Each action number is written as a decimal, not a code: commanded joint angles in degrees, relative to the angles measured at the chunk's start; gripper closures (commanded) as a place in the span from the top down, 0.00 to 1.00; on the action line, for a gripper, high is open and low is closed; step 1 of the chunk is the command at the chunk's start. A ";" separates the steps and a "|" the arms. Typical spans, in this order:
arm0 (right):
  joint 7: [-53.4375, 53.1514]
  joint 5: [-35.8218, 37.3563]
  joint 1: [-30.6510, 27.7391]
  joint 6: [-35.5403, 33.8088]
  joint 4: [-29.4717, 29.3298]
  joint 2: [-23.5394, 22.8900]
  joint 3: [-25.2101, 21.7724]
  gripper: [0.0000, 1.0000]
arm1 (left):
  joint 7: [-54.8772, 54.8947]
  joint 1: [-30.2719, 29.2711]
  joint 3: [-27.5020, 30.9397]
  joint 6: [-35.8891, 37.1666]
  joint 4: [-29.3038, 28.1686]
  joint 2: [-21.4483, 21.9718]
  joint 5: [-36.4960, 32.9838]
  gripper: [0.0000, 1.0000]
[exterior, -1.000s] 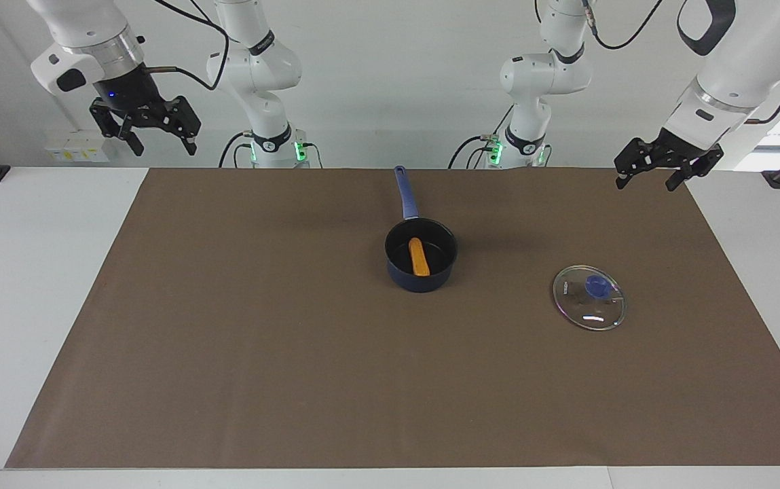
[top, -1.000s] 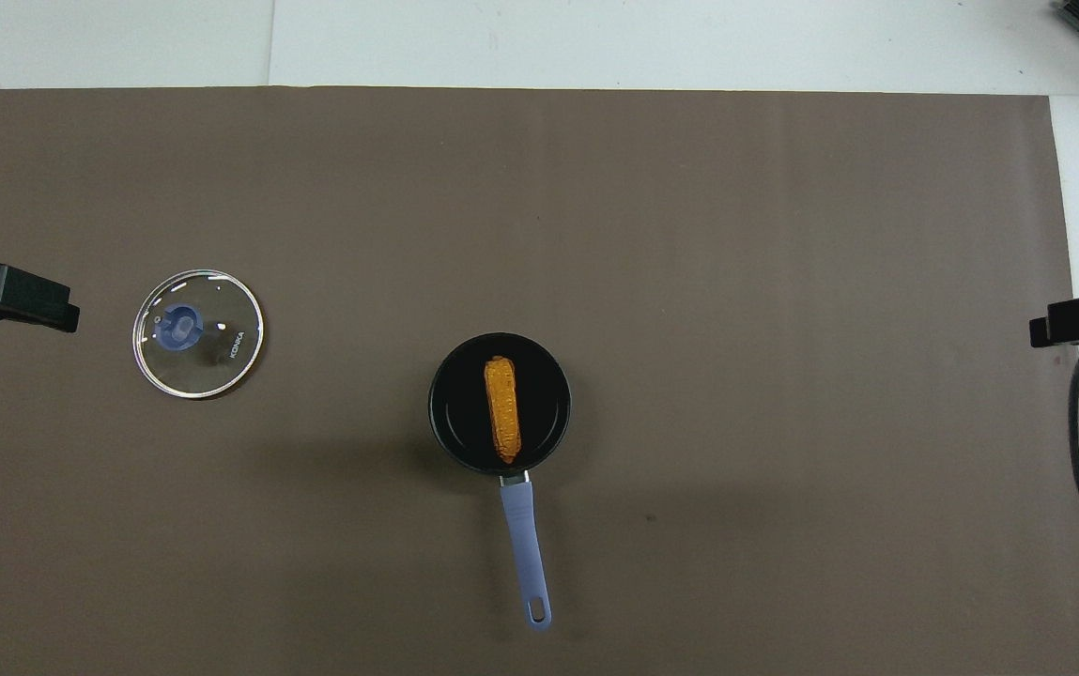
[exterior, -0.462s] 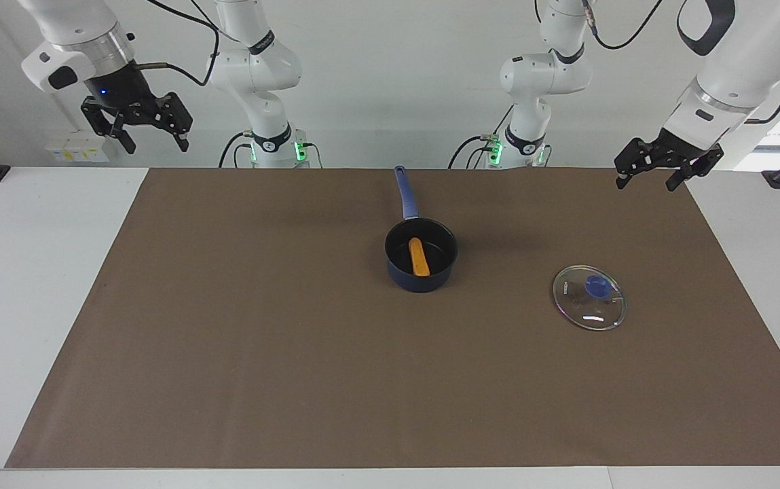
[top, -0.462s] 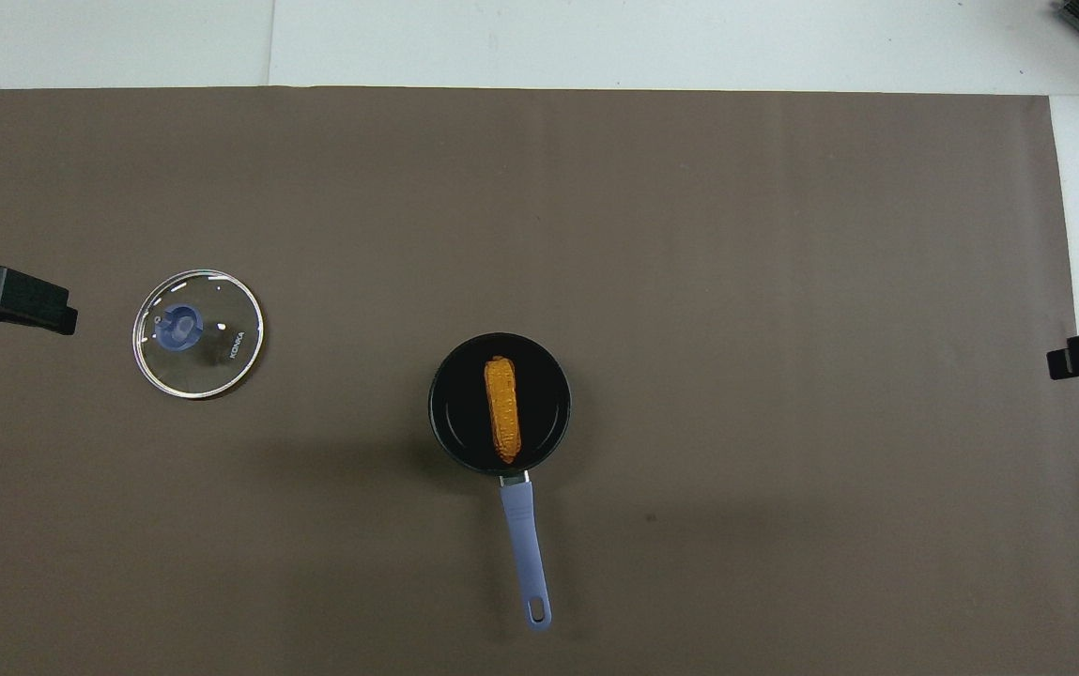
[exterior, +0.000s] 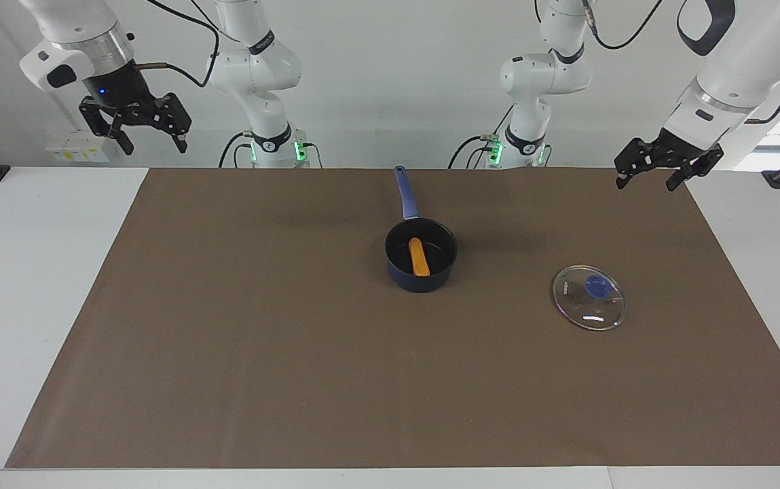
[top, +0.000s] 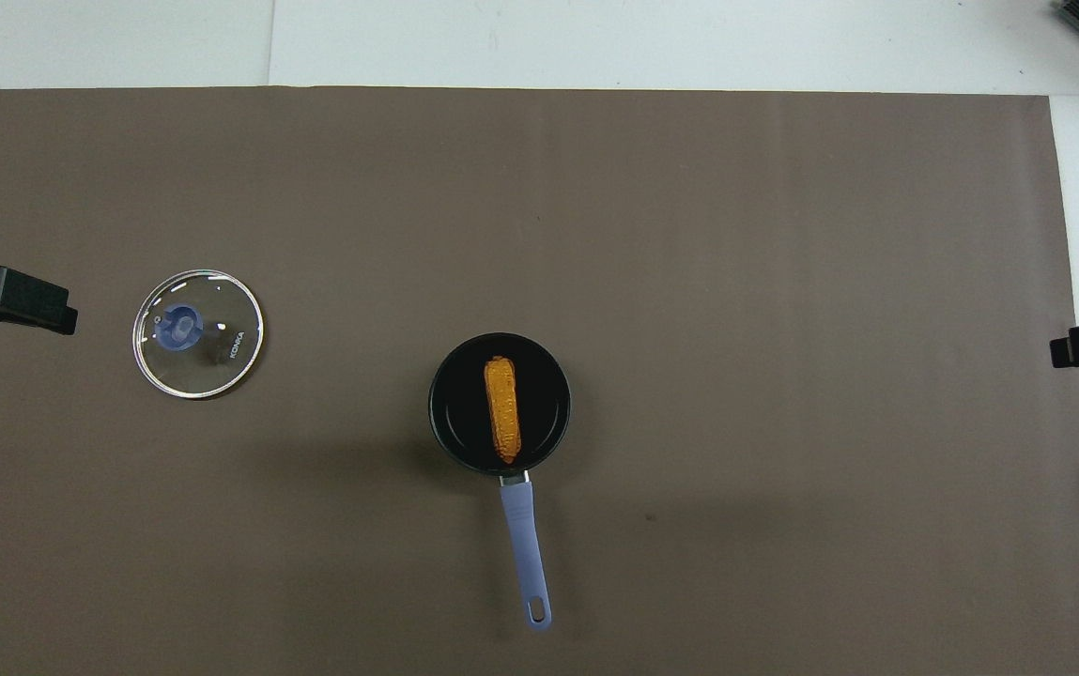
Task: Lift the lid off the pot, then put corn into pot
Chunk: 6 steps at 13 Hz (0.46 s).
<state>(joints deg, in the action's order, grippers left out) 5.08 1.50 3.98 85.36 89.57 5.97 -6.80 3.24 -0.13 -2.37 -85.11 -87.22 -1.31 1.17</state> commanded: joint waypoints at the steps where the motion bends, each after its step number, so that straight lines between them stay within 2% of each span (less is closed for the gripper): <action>1: 1.51 0.88 0.42 0.68 -0.27 0.27 0.30 1.00 | -0.51 0.92 0.52 0.73 0.65 -0.01 -0.99 1.00; 6: 1.07 0.96 0.42 0.42 -0.01 0.54 0.30 1.00 | -0.51 0.83 0.52 0.65 0.39 -0.01 -0.99 1.00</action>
